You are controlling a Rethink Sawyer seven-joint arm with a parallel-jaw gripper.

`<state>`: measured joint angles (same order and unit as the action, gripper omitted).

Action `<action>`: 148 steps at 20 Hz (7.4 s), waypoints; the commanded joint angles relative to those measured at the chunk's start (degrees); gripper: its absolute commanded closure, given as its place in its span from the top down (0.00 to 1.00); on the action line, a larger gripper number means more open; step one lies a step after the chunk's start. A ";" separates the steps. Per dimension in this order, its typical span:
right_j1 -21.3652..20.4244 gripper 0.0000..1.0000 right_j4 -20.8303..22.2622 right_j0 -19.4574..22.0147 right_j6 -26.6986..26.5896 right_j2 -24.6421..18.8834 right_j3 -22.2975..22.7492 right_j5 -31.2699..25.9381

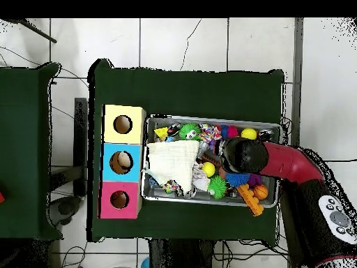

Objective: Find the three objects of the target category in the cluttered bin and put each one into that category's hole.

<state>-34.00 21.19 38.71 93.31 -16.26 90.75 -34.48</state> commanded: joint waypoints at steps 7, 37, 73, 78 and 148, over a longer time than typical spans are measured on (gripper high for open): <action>6.72 1.00 2.30 -1.03 0.95 -0.05 -9.86 0.68; 14.47 1.00 3.65 -4.54 2.03 3.60 -16.24 4.79; 10.92 1.00 3.23 -3.75 1.41 2.98 -11.32 3.83; 10.14 1.00 2.69 -5.24 3.33 4.01 -10.33 4.06; 8.31 1.00 2.15 -3.76 0.79 4.75 -2.28 10.79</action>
<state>-27.29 21.15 33.73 93.31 -9.54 87.37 -23.67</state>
